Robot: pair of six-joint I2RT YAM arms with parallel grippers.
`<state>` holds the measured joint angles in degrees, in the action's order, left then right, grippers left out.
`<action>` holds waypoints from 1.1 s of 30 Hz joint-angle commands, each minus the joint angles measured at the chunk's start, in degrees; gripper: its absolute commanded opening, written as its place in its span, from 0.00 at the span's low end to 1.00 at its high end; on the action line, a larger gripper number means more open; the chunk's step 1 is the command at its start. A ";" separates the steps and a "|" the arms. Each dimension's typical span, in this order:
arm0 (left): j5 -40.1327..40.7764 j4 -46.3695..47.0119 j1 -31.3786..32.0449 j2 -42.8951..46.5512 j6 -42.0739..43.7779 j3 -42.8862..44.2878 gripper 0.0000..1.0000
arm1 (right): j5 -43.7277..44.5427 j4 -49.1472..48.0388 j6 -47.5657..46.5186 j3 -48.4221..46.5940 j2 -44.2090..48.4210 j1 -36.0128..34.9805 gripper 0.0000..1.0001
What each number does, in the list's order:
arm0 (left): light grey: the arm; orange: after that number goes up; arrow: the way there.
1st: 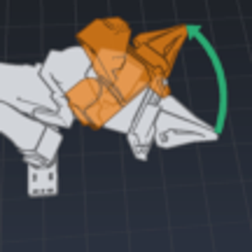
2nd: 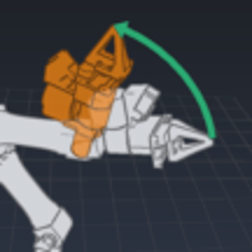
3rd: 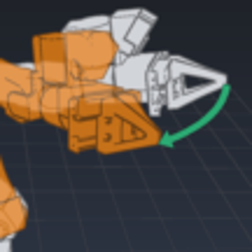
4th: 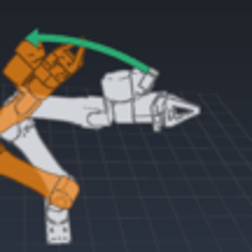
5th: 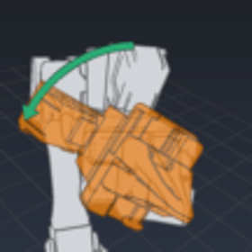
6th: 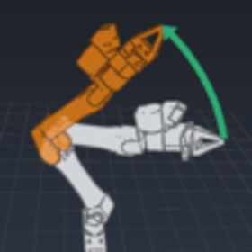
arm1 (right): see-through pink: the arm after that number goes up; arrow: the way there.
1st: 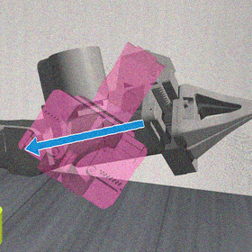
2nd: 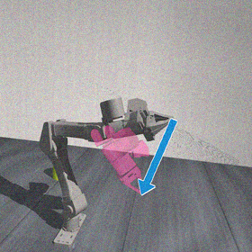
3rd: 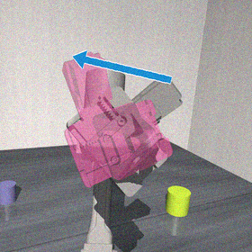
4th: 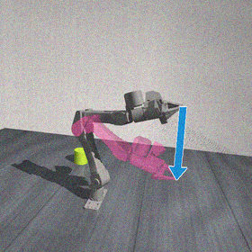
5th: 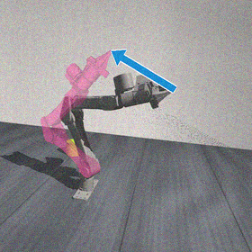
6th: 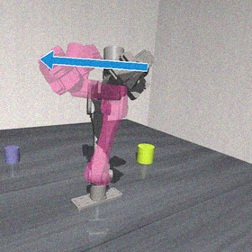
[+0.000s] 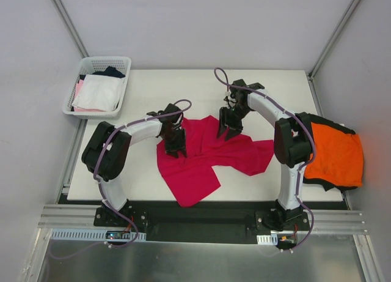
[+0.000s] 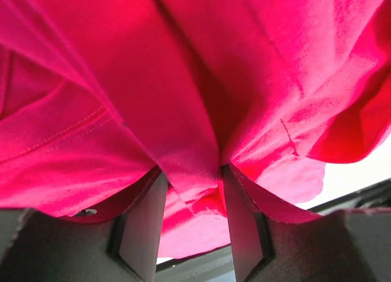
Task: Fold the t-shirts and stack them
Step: Flatten the tshirt out
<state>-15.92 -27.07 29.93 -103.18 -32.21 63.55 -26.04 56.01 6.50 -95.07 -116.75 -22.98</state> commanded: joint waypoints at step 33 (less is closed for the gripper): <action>2.12 -7.21 -1.72 4.21 2.50 6.15 0.22 | -0.85 0.94 1.67 -4.86 -1.46 -2.86 0.44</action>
<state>-15.31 -32.14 29.15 -100.49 -30.65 67.83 -26.22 55.94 7.46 -97.82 -117.97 -25.65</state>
